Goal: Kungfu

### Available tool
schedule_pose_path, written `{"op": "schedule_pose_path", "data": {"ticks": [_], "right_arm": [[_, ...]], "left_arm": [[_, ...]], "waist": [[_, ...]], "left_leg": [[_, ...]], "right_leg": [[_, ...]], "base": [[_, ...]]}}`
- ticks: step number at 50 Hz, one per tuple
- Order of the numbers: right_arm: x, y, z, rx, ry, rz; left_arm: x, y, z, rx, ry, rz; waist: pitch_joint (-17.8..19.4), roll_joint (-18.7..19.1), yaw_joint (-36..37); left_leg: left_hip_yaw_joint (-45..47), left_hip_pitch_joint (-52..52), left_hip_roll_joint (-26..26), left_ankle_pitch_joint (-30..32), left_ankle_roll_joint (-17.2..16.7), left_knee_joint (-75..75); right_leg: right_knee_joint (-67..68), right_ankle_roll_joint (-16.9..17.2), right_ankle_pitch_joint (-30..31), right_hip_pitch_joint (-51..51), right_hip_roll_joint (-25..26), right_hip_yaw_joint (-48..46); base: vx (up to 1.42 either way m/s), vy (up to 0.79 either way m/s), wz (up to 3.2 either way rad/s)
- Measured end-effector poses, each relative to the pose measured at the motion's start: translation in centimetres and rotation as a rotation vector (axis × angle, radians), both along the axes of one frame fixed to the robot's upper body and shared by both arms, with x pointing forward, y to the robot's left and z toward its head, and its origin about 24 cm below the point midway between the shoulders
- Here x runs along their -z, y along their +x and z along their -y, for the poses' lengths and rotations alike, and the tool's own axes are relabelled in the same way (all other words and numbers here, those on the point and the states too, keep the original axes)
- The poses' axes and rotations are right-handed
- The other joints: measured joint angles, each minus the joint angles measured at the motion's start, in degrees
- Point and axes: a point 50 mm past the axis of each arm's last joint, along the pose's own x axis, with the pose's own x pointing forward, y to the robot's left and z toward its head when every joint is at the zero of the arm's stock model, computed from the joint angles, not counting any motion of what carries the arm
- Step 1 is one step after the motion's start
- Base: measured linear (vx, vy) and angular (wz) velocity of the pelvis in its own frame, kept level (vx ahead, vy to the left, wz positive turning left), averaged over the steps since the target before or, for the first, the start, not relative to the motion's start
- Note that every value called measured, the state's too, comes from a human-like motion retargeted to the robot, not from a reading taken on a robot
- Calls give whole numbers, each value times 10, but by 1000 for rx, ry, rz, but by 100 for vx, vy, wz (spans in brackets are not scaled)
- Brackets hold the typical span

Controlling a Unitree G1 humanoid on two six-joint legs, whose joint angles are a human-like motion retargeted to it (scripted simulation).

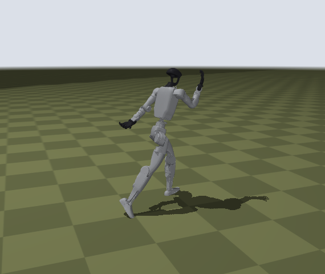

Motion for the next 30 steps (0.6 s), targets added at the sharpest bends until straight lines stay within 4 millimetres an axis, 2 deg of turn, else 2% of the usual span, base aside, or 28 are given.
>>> {"op": "schedule_pose_path", "data": {"ticks": [2,3,5,7,8,10,12,15,17,20,22,23,25,27,28,30], "right_arm": [[10,6,-9,-91,31,-60],[14,9,-14,-151,8,-79],[21,15,-17,-242,-31,-87],[30,21,-11,-260,-48,-106],[36,24,-6,-243,-49,-130],[49,28,5,-172,-41,-179],[60,28,14,-94,-34,-209],[73,29,17,-16,-67,-245],[78,31,17,-12,-79,-276],[83,33,17,-29,-85,-303],[86,33,18,-25,-95,-309],[87,33,20,-16,-97,-312],[89,32,24,3,-93,-316],[93,32,27,3,-79,-329],[97,34,30,6,-74,-347],[103,37,39,8,-65,-376]], "left_arm": [[12,20,-4,-70,39,81],[18,31,-7,-101,56,122],[27,54,-22,-109,82,195],[32,72,-45,-39,104,265],[33,78,-54,5,107,288],[33,89,-69,95,110,318],[34,99,-82,150,151,347],[36,118,-94,149,181,379],[36,130,-100,145,194,410],[37,144,-108,169,198,469],[37,151,-112,192,202,503],[38,153,-113,199,204,518],[39,156,-111,199,198,551],[40,155,-108,192,185,565],[40,152,-105,199,178,559],[43,144,-95,200,168,552]], "waist": [[-10,14,-51],[-11,25,-82],[-8,65,-137],[-7,106,-174],[-8,118,-187],[-7,125,-213],[-4,129,-221],[7,140,-241],[13,148,-273],[19,149,-319],[23,140,-339],[27,131,-344],[38,111,-351],[30,102,-329],[23,97,-324],[11,82,-289]], "left_leg": [[-15,24,-24,-7,0,-24],[-28,37,-39,-2,3,-42],[-87,58,-51,21,-3,-81],[-147,78,-52,34,-11,-113],[-163,98,-62,37,-8,-133],[-174,155,-99,46,-1,-182],[-178,207,-106,59,-11,-231],[-187,281,-115,73,-32,-292],[-207,320,-129,73,-38,-318],[-225,374,-155,65,-29,-343],[-237,412,-176,54,-23,-349],[-241,432,-188,46,-20,-348],[-249,469,-215,25,-15,-333],[-247,464,-224,12,-19,-278],[-232,451,-226,22,-23,-240],[-144,442,-214,64,-38,-189]], "right_leg": [[48,-5,40,-25,22,131],[81,22,20,-42,52,216],[148,55,-43,-70,136,305],[231,55,-117,-109,190,282],[272,55,-154,-128,194,265],[349,55,-234,-162,177,246],[392,41,-291,-209,198,265],[401,36,-347,-271,223,296],[373,16,-365,-302,218,293],[287,-26,-403,-324,191,295],[205,-73,-416,-317,176,323],[157,-95,-411,-307,167,342],[66,-153,-330,-270,133,339],[104,-142,-391,-238,138,300],[91,-136,-385,-219,112,249],[65,-140,-381,-197,108,237]], "base": [[58,27,93],[51,16,148],[50,-2,183],[61,-7,187],[66,8,182],[68,15,168],[51,0,96],[42,-6,88],[45,-15,141],[48,-22,150],[52,-33,124],[49,-31,106],[49,-37,76],[49,-51,12],[47,-52,10],[38,-39,-32]]}}
